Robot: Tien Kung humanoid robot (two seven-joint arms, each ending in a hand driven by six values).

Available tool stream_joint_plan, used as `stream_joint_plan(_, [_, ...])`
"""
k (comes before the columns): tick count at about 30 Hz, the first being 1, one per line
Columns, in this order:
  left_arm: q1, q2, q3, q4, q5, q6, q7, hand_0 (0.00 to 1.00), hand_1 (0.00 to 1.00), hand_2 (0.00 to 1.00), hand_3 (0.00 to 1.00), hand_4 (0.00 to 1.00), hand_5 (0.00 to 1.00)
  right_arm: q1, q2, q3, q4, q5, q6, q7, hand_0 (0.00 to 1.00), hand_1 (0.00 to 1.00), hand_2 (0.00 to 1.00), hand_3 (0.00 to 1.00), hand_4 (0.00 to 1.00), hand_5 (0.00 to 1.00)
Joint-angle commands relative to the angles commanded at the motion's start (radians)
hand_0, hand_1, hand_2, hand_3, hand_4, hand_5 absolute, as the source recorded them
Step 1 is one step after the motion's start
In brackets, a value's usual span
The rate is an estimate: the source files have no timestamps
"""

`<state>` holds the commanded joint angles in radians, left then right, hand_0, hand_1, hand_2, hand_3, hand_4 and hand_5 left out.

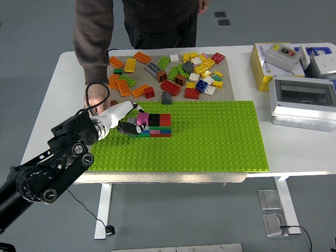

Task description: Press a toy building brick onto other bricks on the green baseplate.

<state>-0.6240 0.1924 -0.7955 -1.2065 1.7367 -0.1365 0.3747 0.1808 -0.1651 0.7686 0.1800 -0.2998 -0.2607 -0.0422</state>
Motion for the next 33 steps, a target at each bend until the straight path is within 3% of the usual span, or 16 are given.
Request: stream_joint_plan(33, [0.01, -0.002, 0.022, 0.028, 0.0, 0.039, -0.035, 0.998, 0.954, 0.949, 0.581, 0.482, 0.25, 0.0, 0.001, 0.006, 0.0, -0.007, 0.0, 0.0, 0.707, 0.7, 0.71, 0.708, 0.403, 0.817])
